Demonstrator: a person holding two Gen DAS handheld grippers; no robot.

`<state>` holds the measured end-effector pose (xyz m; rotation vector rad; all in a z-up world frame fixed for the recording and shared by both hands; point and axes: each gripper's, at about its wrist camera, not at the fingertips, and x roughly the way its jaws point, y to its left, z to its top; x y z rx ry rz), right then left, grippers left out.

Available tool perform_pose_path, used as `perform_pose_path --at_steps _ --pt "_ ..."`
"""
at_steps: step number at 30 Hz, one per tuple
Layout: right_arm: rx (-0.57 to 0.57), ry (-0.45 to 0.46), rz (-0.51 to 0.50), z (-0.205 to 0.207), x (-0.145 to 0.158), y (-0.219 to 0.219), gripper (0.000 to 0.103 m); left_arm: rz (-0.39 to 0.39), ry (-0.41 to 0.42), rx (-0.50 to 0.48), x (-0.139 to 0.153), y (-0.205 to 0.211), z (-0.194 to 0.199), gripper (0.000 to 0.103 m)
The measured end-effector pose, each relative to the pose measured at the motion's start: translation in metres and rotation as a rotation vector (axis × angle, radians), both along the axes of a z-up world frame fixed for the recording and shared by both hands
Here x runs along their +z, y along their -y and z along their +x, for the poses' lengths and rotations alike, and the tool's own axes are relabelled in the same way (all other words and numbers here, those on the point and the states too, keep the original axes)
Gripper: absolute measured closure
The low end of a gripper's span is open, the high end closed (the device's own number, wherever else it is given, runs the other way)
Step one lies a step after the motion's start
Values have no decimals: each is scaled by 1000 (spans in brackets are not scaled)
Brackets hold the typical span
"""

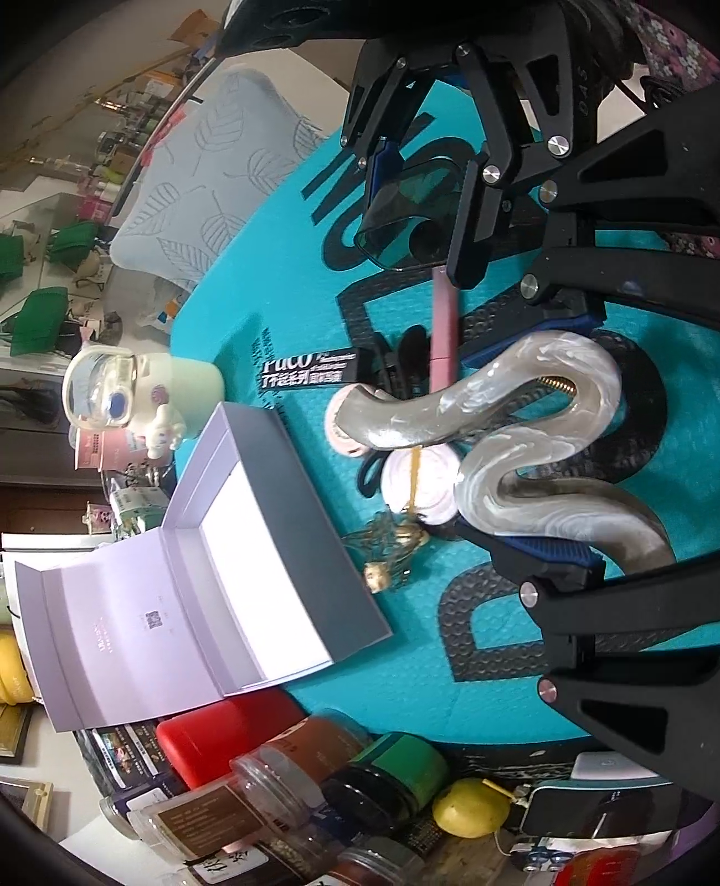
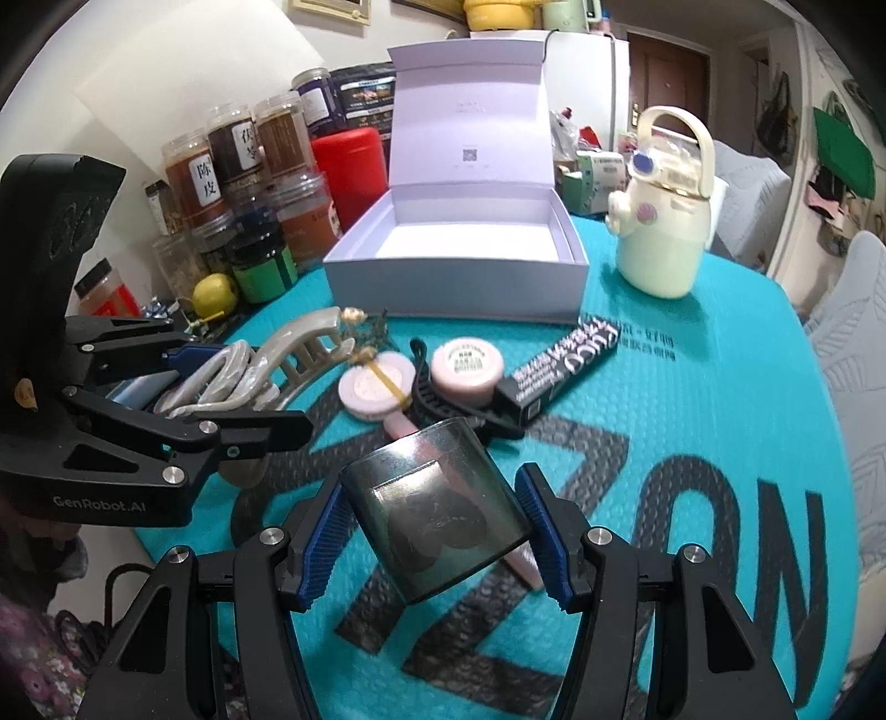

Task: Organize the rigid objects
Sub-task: 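Lift and carry the clip with left tool while right tool carries the case into the lavender box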

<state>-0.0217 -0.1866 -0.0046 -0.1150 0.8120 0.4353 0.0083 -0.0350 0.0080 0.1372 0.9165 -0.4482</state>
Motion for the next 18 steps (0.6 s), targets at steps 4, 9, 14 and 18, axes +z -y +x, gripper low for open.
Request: perform_pose_path --at_steps 4,9,14,18 --pt "16 13 2 9 8 -1 43 -9 17 9 6 -1 9 49" --pt "35 27 11 23 17 -2 43 -13 38 16 14 -1 25 49" --pt "48 49 12 42 28 -4 43 -21 60 24 22 -3 44 49" --pt "54 61 15 60 35 -5 43 -31 82 38 29 -7 63 49"
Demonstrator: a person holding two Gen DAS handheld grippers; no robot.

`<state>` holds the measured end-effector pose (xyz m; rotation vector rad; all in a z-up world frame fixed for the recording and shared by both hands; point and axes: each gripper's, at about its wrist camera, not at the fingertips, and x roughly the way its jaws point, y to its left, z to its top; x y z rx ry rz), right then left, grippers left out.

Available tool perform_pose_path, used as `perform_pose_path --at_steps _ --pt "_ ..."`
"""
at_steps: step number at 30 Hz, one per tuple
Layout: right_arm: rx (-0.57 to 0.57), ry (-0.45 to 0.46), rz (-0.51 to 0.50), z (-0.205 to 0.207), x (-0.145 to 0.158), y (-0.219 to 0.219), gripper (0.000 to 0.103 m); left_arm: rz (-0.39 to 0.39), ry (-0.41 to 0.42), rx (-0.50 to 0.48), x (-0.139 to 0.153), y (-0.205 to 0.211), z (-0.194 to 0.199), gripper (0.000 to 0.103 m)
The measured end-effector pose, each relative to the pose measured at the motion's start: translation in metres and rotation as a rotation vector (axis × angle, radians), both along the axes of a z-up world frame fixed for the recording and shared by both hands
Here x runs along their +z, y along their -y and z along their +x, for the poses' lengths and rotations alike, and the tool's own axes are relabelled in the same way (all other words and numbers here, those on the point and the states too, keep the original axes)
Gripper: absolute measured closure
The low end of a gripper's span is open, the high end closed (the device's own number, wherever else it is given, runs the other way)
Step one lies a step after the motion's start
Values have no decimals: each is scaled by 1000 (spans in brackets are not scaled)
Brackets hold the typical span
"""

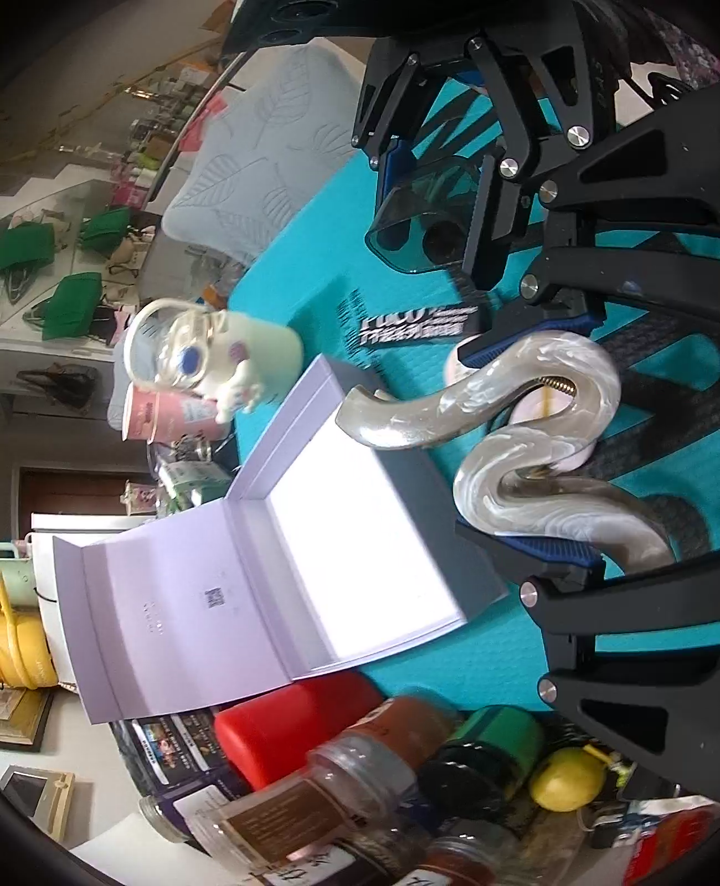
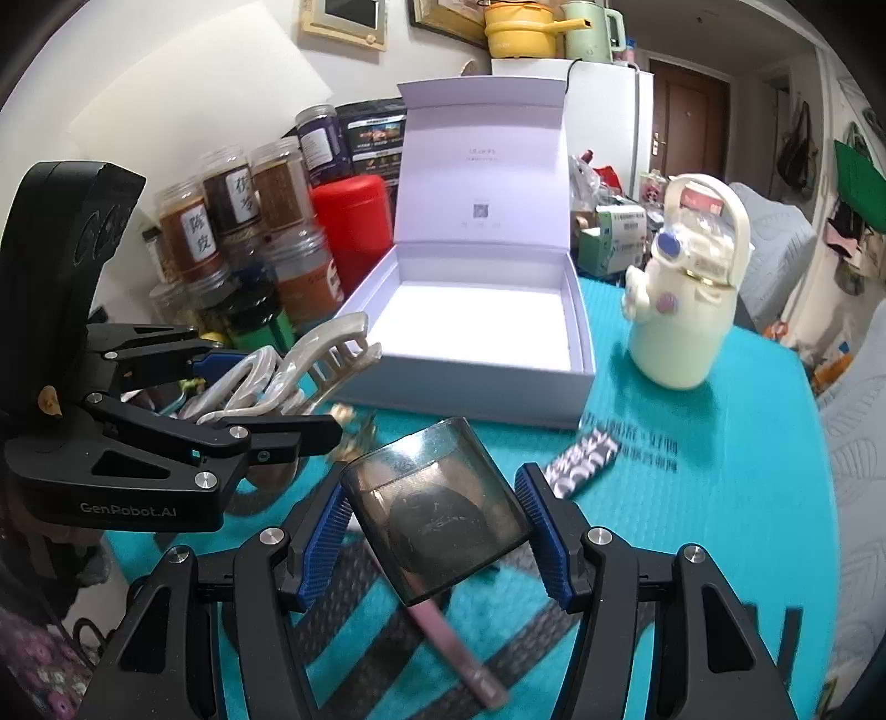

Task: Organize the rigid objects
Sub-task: 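Lift and carry the clip with left tool while right tool carries the case into the lavender box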

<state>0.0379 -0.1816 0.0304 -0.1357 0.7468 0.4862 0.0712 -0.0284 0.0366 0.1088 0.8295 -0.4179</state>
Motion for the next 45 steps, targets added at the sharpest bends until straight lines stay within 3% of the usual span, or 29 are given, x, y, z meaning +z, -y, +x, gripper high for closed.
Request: perform_pose_path --at_steps 27,45 --pt "54 67 -10 123 35 -25 43 52 61 144 18 -26 127 49" --pt "53 27 -52 211 7 -48 43 138 -20 217 -24 -32 197 49"
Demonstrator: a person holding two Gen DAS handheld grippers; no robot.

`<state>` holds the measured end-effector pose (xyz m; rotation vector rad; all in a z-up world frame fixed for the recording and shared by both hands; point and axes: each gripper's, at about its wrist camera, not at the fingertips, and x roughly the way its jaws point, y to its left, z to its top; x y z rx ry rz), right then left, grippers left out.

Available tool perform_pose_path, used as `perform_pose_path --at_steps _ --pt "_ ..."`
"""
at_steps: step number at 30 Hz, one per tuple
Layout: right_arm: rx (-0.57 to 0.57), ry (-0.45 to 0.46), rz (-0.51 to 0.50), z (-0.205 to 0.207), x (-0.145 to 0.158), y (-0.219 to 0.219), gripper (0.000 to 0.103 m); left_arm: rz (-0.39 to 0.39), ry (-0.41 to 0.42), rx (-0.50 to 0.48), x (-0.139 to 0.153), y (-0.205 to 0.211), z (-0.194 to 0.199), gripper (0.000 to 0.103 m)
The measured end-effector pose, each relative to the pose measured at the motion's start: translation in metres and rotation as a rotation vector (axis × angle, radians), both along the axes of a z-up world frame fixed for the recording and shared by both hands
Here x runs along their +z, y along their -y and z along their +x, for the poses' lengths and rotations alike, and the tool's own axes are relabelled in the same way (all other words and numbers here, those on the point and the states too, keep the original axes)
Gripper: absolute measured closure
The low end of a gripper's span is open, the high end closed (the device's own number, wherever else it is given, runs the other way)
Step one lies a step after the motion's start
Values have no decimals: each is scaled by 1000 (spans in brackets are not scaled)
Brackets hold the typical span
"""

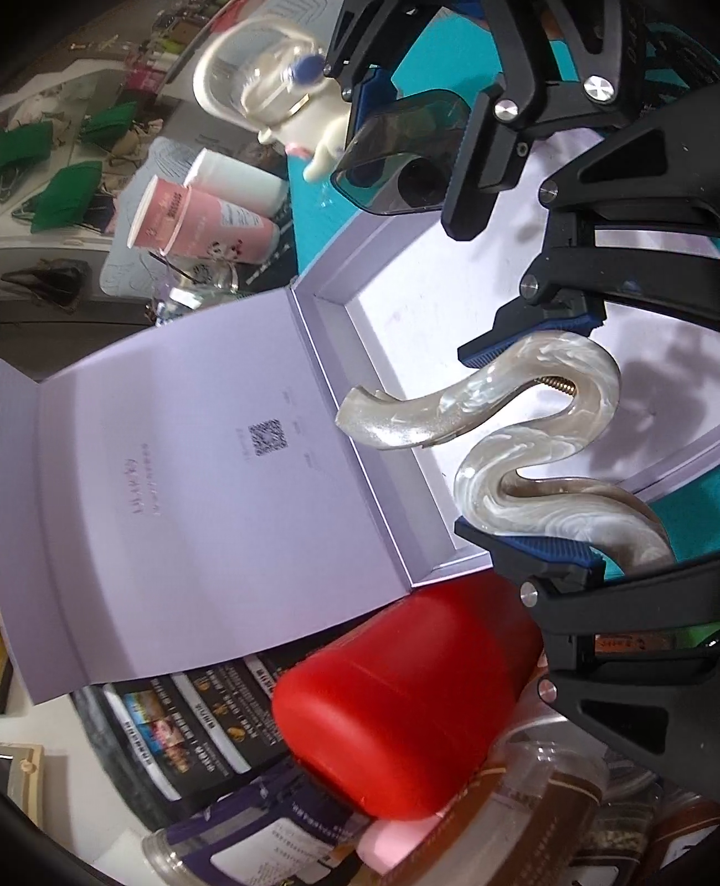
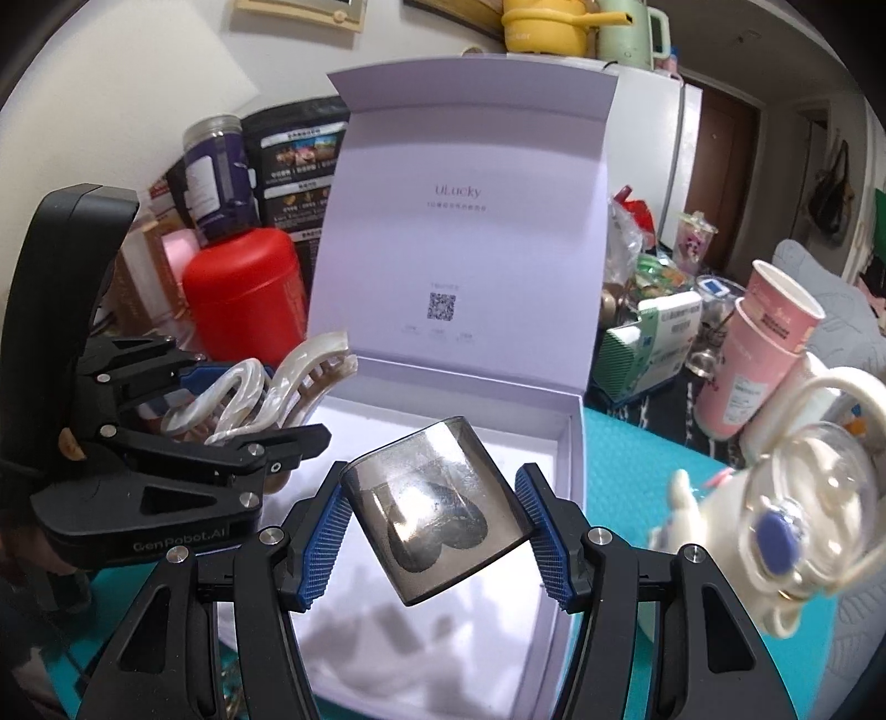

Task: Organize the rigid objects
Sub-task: 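Lift and carry the clip with left tool while right tool carries the case into the lavender box, then open left tool releasing the clip while right tool releases the case inside the box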

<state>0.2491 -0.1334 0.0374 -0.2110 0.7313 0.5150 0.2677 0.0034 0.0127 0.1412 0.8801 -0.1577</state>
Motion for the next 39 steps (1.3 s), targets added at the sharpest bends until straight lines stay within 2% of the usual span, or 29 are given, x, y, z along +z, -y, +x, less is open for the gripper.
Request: perform_pose_path --at_steps 14,20,26,28,33,35,39 --pt "6 -81 -33 34 -38 -9 43 50 -62 11 -29 10 27 49" --pt "2 -84 -52 37 -45 -9 43 70 -56 11 -33 12 28 49" --pt "-9 -89 -61 37 -48 -7 42 59 -87 10 -36 13 30 49" --pt "-14 -89 -62 34 -47 -7 38 62 -89 10 -37 14 30 48" --pt "-34 -85 -58 32 -45 -1 30 69 -80 29 -34 14 29 30" --pt "-40 -86 -58 31 -44 2 27 64 -73 27 -31 15 27 30" --pt "-45 -90 -52 27 -41 6 27 59 -63 22 -24 17 23 30"
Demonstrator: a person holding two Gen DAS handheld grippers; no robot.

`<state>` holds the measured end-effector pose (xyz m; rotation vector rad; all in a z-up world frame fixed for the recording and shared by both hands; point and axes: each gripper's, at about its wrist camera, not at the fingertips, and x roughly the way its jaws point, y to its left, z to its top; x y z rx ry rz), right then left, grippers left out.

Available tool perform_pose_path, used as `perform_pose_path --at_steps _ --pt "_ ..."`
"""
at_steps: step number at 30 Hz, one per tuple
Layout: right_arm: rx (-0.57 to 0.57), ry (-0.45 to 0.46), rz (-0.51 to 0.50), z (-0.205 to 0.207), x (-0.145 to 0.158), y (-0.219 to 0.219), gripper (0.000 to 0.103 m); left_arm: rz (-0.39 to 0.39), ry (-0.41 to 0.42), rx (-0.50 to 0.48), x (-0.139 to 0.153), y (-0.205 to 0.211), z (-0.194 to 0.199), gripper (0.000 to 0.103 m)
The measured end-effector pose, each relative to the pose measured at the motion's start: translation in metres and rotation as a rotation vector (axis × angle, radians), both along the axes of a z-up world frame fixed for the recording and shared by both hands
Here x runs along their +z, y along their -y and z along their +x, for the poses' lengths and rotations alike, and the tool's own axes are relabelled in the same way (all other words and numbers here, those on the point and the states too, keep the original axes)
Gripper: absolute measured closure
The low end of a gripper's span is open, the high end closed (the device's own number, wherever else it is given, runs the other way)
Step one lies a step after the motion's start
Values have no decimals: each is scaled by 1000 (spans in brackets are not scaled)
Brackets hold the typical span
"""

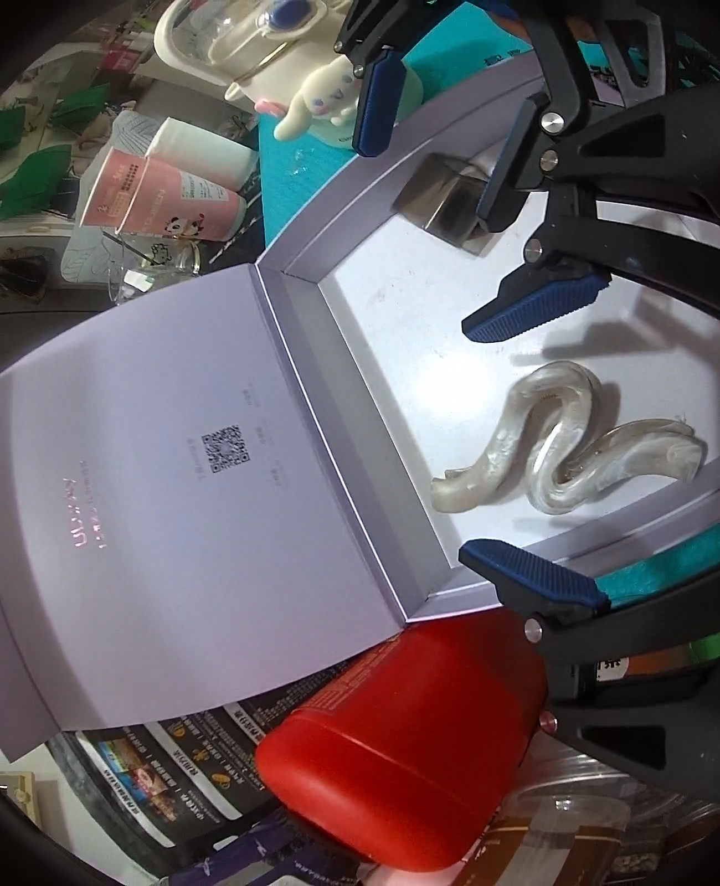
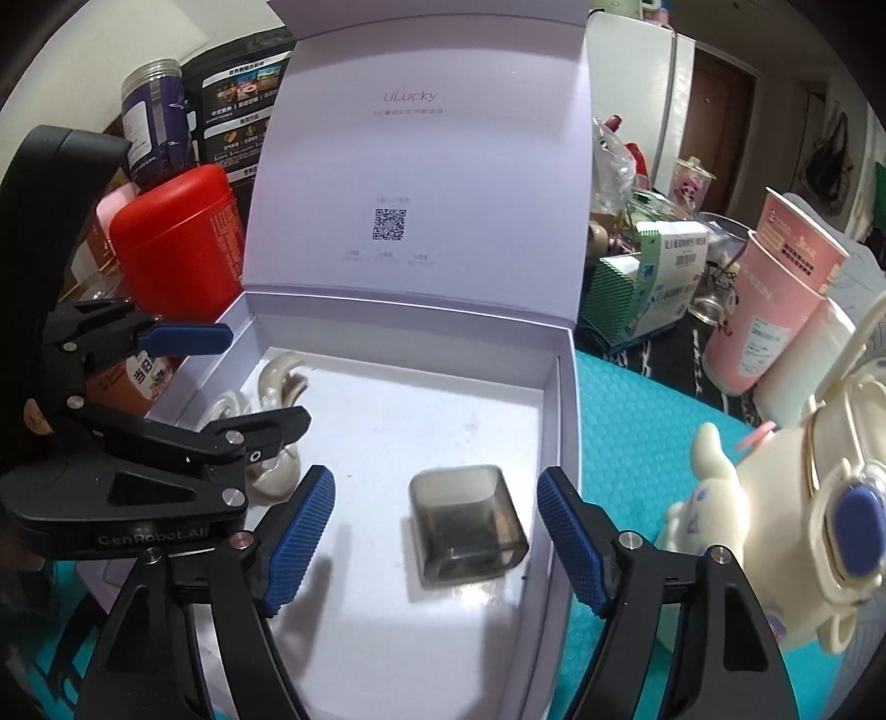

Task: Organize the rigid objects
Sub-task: 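Open left tool releasing the clip while right tool releases the case inside the box, then withdraw both tools from the box back over the remaining items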

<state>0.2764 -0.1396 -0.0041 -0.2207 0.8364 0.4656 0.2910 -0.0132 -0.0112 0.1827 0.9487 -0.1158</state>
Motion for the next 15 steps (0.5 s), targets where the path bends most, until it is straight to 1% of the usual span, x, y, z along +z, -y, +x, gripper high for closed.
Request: perform_pose_path --at_steps 5,15 --pt "-5 15 5 -7 8 3 27 -23 5 2 8 -1 -7 30" --pt "-10 67 24 -29 36 7 27 -15 82 13 41 -5 -37 30"
